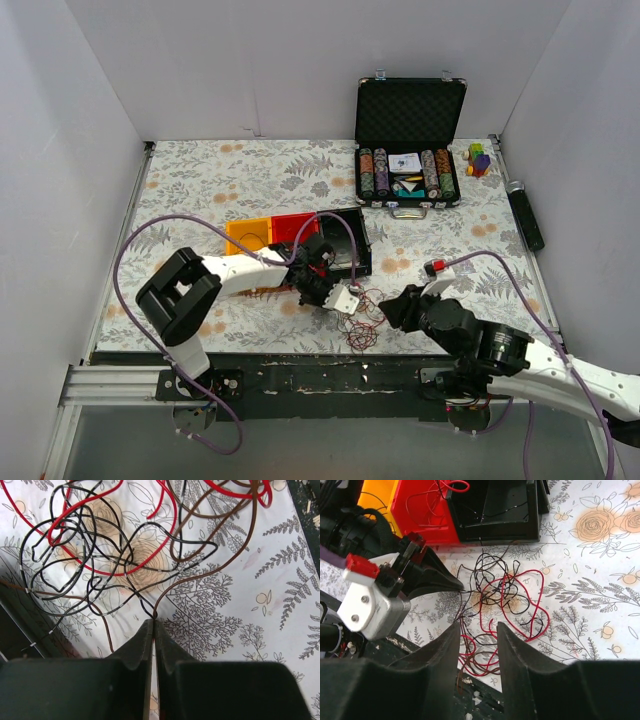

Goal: Untangle the cables
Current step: Untie the cable.

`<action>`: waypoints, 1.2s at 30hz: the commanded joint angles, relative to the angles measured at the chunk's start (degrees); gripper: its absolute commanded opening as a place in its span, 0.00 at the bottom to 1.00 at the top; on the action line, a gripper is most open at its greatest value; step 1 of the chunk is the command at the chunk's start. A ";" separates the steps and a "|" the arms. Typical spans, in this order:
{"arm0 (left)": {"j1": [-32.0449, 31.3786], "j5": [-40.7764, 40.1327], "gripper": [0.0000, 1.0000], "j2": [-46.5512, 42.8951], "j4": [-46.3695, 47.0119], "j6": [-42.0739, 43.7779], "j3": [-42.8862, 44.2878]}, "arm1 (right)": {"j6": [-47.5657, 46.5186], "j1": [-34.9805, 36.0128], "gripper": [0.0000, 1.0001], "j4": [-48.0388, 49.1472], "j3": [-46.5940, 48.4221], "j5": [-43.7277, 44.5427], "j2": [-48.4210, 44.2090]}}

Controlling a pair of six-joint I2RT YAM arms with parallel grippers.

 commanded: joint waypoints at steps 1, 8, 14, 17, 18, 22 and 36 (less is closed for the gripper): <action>-1.10 -5.39 0.00 -5.78 -2.13 -3.01 -5.26 | -0.55 0.07 0.52 5.45 -0.67 1.55 4.26; -7.33 -3.28 0.00 -22.85 -3.88 -13.55 -1.94 | -3.10 -0.19 0.67 13.88 -1.29 0.32 13.58; -11.47 -4.59 0.00 -27.43 -4.41 -19.28 2.20 | -8.02 -0.81 0.68 25.66 0.38 -3.46 21.31; -12.26 -5.65 0.00 -28.14 -4.15 -20.42 2.82 | -8.82 -0.99 0.68 28.30 2.75 -5.30 28.25; -12.44 -5.91 0.00 -28.23 -4.06 -20.42 2.90 | -8.82 -0.99 0.68 28.74 3.63 -6.09 30.10; -12.44 -7.75 0.00 -29.89 -2.74 -20.25 2.29 | -7.77 -0.90 0.63 28.05 5.39 -7.42 35.12; -12.53 -11.54 0.00 -34.99 1.74 -22.70 8.36 | -6.62 -1.07 0.67 11.00 2.50 0.76 2.45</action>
